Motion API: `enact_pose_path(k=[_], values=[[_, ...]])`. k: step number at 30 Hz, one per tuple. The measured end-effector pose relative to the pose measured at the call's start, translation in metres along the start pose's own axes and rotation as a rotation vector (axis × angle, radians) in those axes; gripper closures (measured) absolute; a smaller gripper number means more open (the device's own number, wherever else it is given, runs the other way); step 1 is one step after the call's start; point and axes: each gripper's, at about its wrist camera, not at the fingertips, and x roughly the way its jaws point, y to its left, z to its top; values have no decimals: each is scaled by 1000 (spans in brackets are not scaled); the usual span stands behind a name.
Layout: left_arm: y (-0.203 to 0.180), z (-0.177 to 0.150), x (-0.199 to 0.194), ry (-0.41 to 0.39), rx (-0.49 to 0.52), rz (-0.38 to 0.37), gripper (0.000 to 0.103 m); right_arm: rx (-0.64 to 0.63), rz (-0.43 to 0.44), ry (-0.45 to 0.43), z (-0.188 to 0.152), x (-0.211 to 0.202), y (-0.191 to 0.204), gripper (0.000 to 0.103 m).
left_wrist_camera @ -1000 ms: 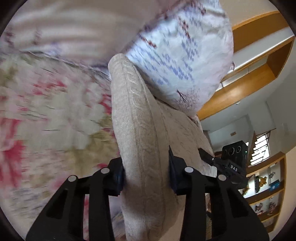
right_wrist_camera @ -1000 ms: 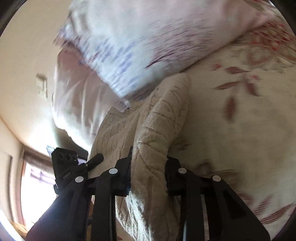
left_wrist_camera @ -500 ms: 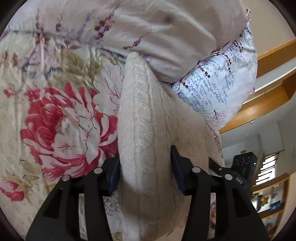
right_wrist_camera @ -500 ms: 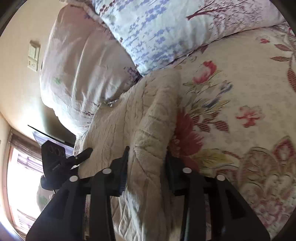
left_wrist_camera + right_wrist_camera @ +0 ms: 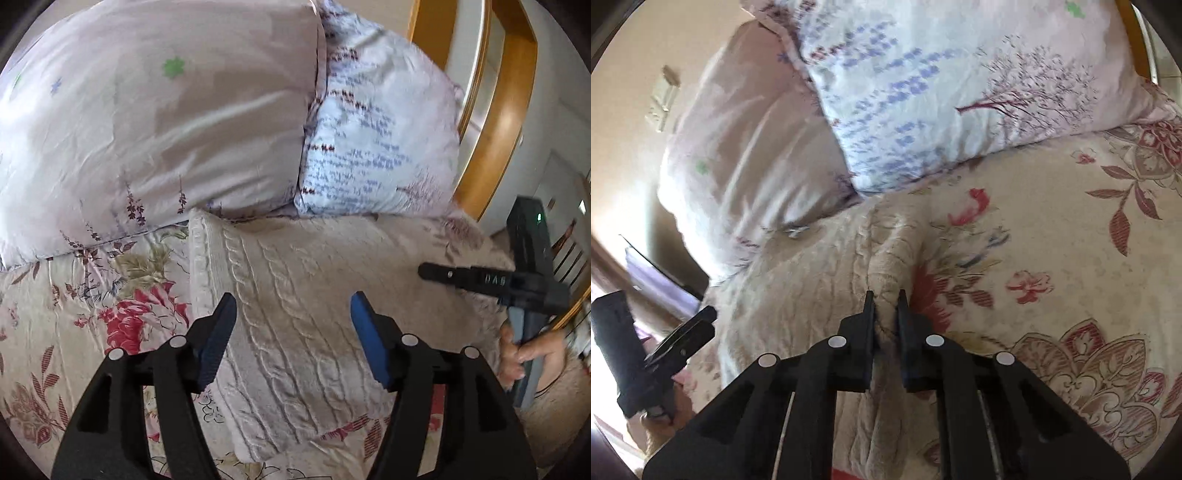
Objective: Fold small clothes
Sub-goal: 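Open both tools and withdraw from the folded sweater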
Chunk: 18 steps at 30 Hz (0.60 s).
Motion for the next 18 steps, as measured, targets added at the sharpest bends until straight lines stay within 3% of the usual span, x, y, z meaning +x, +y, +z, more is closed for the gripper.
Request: enact_pose_path(k=[4, 7, 10, 12, 14, 18], values=[[-2, -7, 22, 71, 2, 29, 38, 22, -43, 20, -5, 13, -8, 92], [-10, -10, 34, 77, 46, 85, 33, -12, -72, 21, -5, 12, -3, 91], [-12, -8, 30, 71, 39, 96, 32, -94, -135, -23, -6, -1, 12, 69], [-9, -9, 18, 52, 21, 85, 32, -165, -135, -86, -13, -18, 26, 67], [-5, -12, 5, 33, 23, 126, 32, -232, -101, -103, -21, -28, 38, 67], [1, -21, 0, 45, 64, 234, 29, -369, -95, -49, -40, -26, 59, 67]])
